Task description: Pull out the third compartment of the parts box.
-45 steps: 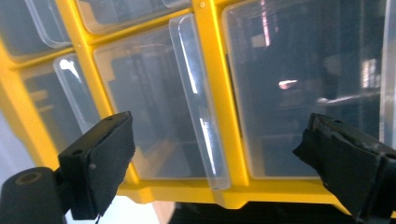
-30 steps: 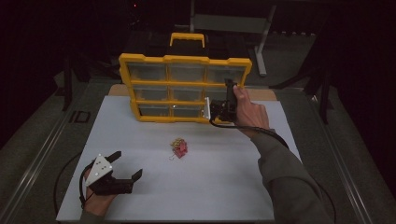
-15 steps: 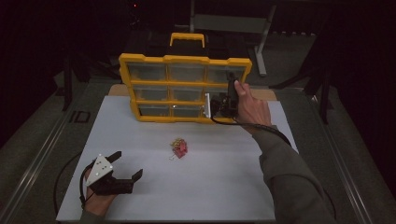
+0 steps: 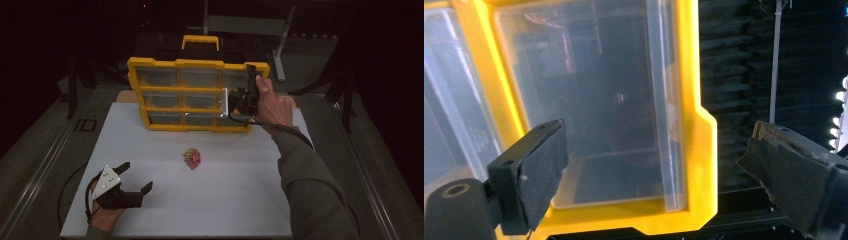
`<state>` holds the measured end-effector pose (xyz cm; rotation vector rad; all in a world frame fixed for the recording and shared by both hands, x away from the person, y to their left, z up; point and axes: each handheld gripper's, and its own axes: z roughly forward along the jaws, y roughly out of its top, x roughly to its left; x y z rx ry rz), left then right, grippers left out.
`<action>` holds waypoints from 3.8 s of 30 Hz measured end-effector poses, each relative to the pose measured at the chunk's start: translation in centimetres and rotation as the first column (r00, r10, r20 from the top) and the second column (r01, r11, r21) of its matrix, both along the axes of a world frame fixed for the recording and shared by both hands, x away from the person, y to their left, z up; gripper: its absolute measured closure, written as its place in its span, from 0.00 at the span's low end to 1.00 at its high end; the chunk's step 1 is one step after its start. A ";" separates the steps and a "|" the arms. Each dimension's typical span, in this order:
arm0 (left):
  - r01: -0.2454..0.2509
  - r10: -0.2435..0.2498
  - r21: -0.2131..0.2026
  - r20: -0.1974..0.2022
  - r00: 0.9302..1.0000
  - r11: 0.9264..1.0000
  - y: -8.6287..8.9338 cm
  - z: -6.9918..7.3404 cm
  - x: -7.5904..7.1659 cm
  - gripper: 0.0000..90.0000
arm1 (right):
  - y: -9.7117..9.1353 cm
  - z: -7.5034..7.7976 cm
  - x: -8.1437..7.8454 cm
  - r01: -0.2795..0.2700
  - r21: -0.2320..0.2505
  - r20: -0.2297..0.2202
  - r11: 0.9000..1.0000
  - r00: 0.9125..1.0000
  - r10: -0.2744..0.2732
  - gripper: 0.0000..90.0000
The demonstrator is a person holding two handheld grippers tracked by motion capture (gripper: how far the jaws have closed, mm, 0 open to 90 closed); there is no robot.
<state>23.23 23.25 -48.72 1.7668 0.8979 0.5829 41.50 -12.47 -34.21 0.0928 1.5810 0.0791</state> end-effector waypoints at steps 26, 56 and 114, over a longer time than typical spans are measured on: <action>-0.001 0.001 0.002 0.000 1.000 1.000 0.0 0.0 0.0 0.00 | -0.8 0.2 0.7 0.022 -0.047 0.145 0.999 0.989 -0.015 0.44; 0.005 -0.005 0.005 -0.003 1.000 1.000 0.0 -0.1 0.0 0.00 | -1.0 -0.2 -0.7 0.000 -0.121 0.136 0.993 0.991 0.017 0.68; 0.004 -0.004 0.005 -0.007 1.000 1.000 0.0 -0.1 0.0 0.00 | -1.3 0.7 -5.0 -0.045 -0.154 -0.017 0.987 0.999 0.043 0.88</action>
